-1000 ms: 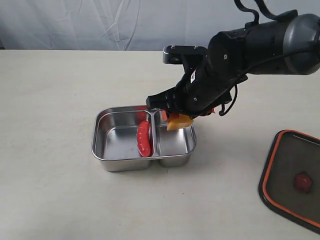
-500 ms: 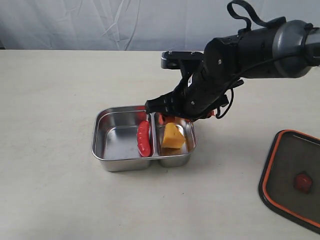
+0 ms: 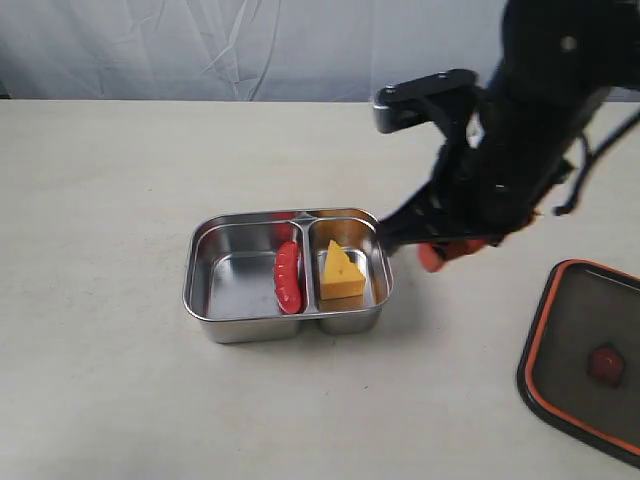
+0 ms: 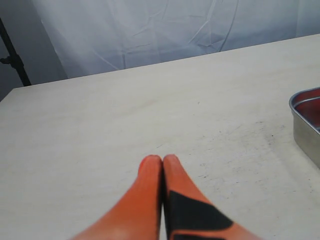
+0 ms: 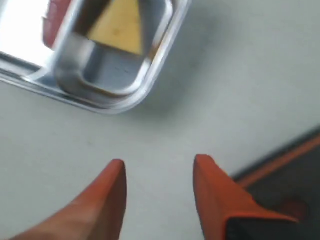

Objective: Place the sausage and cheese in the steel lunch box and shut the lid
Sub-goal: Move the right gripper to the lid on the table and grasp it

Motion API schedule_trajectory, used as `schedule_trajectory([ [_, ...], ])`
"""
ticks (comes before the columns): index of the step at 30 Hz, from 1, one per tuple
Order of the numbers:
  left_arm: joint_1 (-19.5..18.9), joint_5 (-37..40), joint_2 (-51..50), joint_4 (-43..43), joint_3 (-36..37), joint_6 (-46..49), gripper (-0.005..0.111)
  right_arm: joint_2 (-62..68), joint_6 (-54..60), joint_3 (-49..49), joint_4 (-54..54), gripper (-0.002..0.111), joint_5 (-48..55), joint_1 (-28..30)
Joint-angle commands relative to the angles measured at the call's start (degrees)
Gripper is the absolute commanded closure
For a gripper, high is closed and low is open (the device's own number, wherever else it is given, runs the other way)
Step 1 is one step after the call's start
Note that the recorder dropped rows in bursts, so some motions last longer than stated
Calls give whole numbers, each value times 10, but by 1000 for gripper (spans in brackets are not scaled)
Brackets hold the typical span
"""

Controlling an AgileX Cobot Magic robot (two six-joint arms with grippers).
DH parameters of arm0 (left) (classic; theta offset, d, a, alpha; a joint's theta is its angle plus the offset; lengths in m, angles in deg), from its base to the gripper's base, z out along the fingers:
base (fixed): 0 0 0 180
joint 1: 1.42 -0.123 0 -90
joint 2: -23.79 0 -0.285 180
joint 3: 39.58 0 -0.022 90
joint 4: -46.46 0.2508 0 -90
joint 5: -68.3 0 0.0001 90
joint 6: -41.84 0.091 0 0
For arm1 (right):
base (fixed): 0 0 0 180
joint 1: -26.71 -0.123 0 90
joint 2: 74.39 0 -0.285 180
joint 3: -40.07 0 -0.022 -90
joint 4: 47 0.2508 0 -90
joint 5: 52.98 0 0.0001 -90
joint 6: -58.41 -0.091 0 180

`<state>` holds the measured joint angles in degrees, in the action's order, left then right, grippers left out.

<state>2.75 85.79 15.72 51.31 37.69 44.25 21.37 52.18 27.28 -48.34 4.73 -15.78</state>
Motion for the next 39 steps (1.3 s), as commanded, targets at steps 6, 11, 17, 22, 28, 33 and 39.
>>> schedule_trajectory([
  [6,5,-1,3,-2,-1,-5,107,-222,-18,-228,-167,66,33,2],
  [11,6,-1,3,-2,-1,-5,107,-247,37,-345,-145,66,-19,2],
  [17,6,-1,3,-2,-1,-5,107,-223,28,-337,-106,66,-119,1],
  [22,6,-1,3,-2,-1,-5,107,-159,0,-337,-96,66,-134,1],
  [28,6,-1,3,-2,-1,-5,107,-53,-52,-336,-118,66,-185,1],
  [33,6,-1,3,-2,-1,-5,107,16,-79,-313,-141,66,-196,2],
  [39,6,-1,3,-2,-1,-5,107,66,-122,-303,-173,69,-242,2],
])
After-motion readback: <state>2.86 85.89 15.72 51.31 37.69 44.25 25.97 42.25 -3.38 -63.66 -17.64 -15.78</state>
